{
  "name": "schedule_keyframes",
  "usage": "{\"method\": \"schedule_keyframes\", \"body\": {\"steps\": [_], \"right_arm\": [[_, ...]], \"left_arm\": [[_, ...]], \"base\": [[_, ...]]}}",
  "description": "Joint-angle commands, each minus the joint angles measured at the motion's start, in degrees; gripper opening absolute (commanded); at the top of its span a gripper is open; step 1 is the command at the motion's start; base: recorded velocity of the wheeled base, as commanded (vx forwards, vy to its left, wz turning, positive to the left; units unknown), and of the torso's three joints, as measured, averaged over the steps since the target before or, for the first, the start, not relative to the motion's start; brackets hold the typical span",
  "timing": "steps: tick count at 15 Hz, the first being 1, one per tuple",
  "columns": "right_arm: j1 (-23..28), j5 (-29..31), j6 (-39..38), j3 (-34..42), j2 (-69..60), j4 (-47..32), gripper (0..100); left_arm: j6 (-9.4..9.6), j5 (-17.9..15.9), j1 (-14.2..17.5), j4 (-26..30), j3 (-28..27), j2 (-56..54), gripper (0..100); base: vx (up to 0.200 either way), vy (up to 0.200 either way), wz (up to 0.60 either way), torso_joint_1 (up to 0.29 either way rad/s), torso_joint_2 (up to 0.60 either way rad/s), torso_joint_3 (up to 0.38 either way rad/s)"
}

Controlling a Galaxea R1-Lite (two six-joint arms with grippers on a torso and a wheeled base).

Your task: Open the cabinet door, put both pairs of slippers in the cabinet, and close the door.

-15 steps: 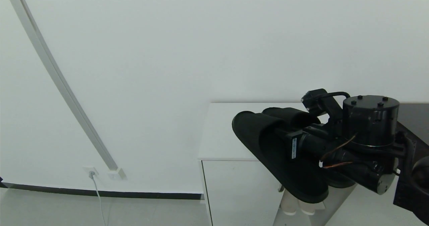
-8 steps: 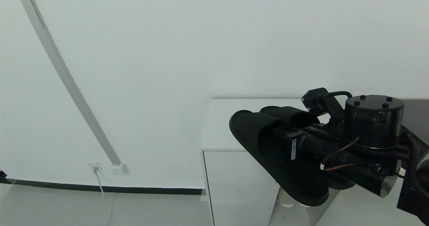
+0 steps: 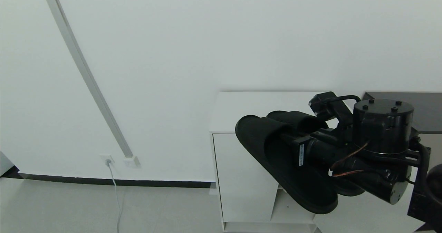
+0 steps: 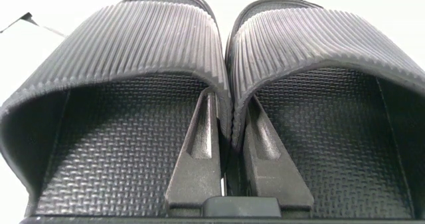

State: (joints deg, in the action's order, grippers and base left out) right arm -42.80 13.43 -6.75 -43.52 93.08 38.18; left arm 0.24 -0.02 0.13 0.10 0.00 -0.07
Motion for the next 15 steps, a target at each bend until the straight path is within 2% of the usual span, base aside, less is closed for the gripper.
{"method": "schedule_keyframes", "body": {"steps": [1, 11, 15], "right_arm": [[-0.09, -0.07, -0.01, 0.01, 0.35, 0.05, 0], [-0.35, 0.10, 0.07, 0.89, 1.76, 0.40, 0], [-0.35, 0.19, 0.16, 0.98, 2.37, 0.32, 0]], "left_arm": [[0.02, 0.02, 0.04, -0.01, 0.00, 0.07, 0], [-0.07, 0.02, 0.04, -0.01, 0.00, 0.07, 0], [-0.07, 0.02, 0.04, -0.01, 0.00, 0.07, 0]], "base": [[0.000, 0.000, 0.00, 0.000, 0.00, 0.000], [0.000, 0.000, 0.00, 0.000, 0.00, 0.000], [0.000, -0.200, 0.00, 0.001, 0.00, 0.002]]}}
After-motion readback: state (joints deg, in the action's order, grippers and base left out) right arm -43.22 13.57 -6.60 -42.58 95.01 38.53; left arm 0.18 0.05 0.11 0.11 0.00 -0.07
